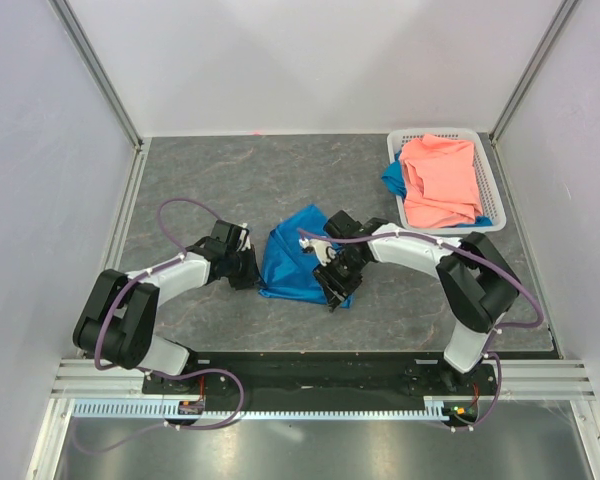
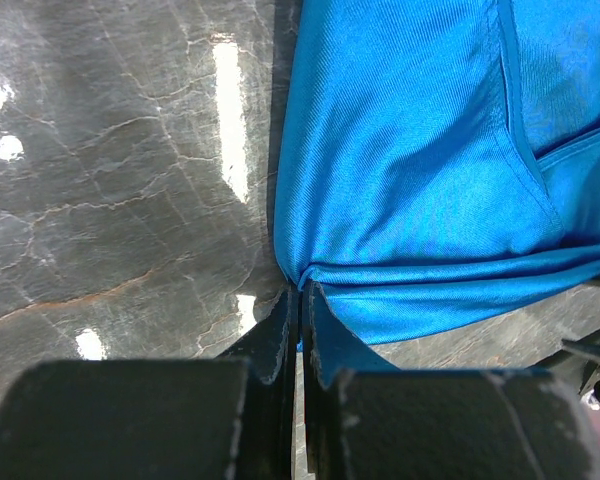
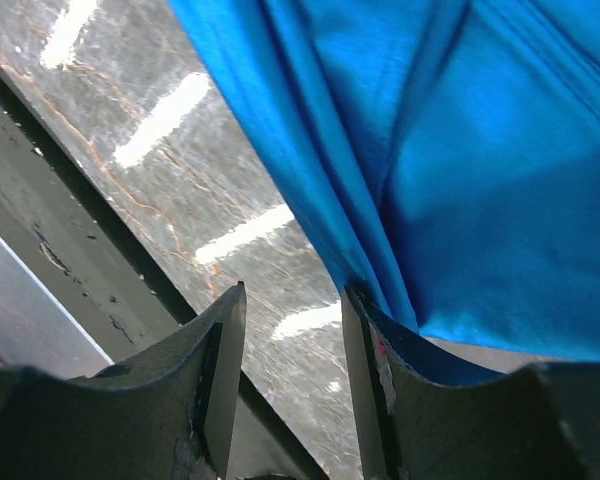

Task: Fold the napkin, place the utensils inside, and roll it up
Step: Roll the napkin with the utensil

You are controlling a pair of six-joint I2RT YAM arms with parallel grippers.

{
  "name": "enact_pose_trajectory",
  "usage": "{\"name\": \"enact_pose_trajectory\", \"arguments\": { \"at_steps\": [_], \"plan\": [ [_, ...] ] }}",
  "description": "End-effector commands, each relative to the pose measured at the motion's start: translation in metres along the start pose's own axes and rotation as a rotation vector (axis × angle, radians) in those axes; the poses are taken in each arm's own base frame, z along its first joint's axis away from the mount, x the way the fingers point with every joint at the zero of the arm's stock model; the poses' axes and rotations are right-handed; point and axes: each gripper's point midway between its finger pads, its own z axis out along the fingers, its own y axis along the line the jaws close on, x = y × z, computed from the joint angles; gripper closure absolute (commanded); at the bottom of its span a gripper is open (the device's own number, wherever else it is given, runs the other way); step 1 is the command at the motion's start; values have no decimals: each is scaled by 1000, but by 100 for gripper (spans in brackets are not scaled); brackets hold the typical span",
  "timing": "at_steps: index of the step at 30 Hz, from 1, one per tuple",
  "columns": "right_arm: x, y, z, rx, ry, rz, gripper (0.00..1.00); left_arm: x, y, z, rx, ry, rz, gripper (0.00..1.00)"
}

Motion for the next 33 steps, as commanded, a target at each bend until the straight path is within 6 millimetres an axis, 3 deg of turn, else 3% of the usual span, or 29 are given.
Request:
{"name": "enact_pose_trajectory", "arguments": {
  "at_steps": [1,10,13,16,17,20,21,22,28,33],
  "plan": [
    [-3,-9,-6,15,-11,-4,49,16,13,3,-47,69,22,98],
    [7,-28,10,17,34,57,49,16,12,3,-40,71,23,98],
    [-4,-23,1,15,-6,38,50,17,12,3,-39,77,22,98],
    [-27,-7,-21,39,-94,-23,48,17,11,3,-35,78,20,98],
    [-39,-2,-35,74,-141,-53,47,16,11,3,-34,77,19,98],
    [-62,20,-48,157,-223,-163,46,16,9,2,-26,82,20,98],
    [-68,18,-49,223,-248,-183,45,15,7,2,-22,81,22,98],
    [-72,32,-44,243,-263,-235,45,16,7,2,-20,85,23,98],
    [-99,58,-19,366,-387,-416,44,16,5,2,-10,95,24,98],
    [-105,57,9,443,-356,-510,45,16,4,2,-7,96,24,98]
  ]
}}
